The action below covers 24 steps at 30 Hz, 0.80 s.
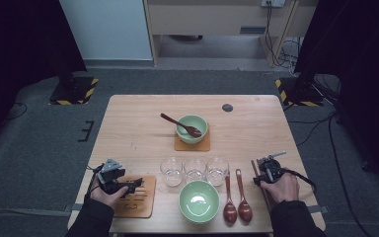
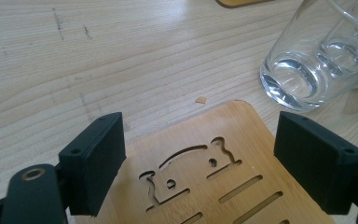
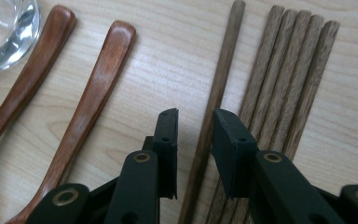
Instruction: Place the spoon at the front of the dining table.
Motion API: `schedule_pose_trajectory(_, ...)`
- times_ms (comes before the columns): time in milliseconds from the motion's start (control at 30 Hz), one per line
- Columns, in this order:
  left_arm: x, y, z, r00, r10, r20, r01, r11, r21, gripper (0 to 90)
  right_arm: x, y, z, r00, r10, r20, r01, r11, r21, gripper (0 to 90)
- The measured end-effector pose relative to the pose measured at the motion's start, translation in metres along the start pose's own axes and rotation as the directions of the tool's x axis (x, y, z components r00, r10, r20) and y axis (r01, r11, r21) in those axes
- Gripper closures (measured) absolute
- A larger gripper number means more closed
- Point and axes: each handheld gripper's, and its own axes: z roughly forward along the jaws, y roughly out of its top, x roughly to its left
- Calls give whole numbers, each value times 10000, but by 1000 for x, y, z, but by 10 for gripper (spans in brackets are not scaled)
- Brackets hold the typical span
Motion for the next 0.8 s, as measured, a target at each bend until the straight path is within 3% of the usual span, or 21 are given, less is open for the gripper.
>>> schedule_pose_trajectory(467,1,0,1,10000,-35,28,35,10000,16,161,3,0,1,9999,-136,29,135,9993,339,743)
schedule_pose_trajectory(800,1,0,1,10000,-40,81,40,10000,17,161,9,0,1,9987,-421,301,406,9980,487,754)
